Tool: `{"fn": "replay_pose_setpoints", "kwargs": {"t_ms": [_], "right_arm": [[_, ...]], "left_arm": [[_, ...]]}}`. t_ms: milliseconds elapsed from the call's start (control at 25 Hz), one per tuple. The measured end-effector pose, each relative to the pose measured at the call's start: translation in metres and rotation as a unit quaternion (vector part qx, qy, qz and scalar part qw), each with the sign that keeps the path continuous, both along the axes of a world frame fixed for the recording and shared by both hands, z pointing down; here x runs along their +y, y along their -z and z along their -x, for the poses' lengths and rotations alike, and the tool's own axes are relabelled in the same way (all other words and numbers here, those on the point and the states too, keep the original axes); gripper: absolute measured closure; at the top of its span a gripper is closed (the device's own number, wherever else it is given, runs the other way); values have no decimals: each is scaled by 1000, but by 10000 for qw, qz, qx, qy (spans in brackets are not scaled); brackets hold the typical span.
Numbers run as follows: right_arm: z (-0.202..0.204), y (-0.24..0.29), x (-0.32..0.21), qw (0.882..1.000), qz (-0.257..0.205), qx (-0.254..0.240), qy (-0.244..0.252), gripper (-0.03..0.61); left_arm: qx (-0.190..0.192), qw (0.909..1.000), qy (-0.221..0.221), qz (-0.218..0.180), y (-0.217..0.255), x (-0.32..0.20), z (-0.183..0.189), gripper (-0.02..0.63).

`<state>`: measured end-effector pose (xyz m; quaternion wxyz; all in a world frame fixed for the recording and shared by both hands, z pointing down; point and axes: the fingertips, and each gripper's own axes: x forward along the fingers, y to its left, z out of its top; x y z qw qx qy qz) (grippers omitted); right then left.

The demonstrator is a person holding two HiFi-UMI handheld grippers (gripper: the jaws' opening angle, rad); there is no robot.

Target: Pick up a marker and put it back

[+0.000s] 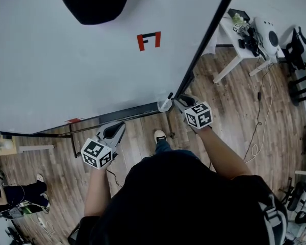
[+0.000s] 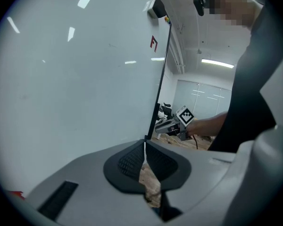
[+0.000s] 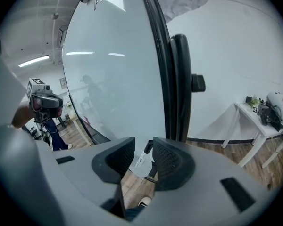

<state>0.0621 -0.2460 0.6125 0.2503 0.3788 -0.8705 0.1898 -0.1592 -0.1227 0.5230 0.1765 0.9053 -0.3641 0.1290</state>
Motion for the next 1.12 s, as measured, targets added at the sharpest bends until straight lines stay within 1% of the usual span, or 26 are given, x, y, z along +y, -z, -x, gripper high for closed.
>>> {"fn": "replay_pose_setpoints", "kwargs": {"t_ms": [240,440,840,1120], "right_arm": [[-2,36,29,9995,-251,-169,55,463],[-6,54,47,9989,-384,-243,90,465],[-11,67,84,9982,-493,-327,129,476],[-10,76,103,9974,-573,-411,157,515]], "left_arm": [[-60,9999,-77,-109,14,23,-8,594],[-81,9997,-146,-199,22,34,-15,594],[-114,9994,-113,-318,29,62,-16,594],[-108,9992,-122,-356,31,79,-20,594]]}}
